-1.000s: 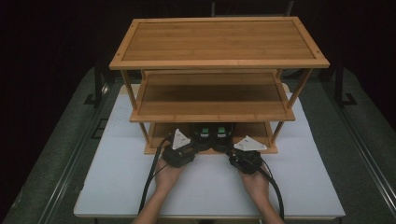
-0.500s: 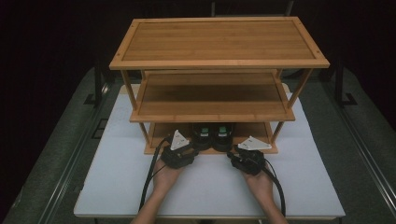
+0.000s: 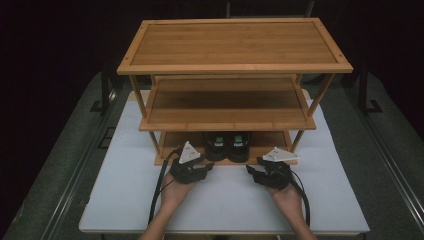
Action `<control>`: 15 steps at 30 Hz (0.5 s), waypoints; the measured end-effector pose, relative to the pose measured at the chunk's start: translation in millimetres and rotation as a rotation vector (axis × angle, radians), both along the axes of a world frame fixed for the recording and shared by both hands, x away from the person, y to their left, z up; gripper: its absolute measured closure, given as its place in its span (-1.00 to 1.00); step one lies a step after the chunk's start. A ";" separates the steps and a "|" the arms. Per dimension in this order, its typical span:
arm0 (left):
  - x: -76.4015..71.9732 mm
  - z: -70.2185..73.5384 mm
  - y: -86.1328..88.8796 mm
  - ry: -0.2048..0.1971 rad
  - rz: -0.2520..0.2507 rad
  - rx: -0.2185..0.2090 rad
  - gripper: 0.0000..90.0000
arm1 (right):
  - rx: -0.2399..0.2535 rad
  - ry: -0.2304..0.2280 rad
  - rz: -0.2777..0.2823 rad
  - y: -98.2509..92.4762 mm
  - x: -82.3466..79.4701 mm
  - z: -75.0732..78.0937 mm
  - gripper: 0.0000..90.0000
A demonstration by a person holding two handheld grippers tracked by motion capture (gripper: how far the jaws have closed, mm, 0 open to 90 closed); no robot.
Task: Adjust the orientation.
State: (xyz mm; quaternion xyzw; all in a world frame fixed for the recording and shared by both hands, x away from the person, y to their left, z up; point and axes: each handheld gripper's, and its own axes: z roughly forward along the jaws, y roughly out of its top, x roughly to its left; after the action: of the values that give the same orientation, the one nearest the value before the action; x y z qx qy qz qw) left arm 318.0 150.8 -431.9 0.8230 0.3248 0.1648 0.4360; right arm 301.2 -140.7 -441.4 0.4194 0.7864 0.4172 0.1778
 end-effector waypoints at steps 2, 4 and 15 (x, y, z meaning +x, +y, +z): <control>-1.3 0.8 0.5 -0.005 -0.004 0.001 0.17 | 0.006 0.004 0.000 -2.1 -1.0 1.0 0.05; -2.3 1.8 1.1 -0.003 -0.010 0.002 0.16 | 0.007 0.007 0.004 -4.2 -1.7 1.8 0.04; -7.6 5.1 7.4 0.006 -0.011 -0.013 0.06 | 0.005 0.025 0.012 -18.3 -9.2 7.9 -0.21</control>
State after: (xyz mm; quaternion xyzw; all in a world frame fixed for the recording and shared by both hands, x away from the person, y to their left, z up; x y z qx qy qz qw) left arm 310.4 158.2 -426.8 0.8223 0.3226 0.1580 0.4415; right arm 292.1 -158.9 -433.4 0.4200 0.7901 0.4151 0.1645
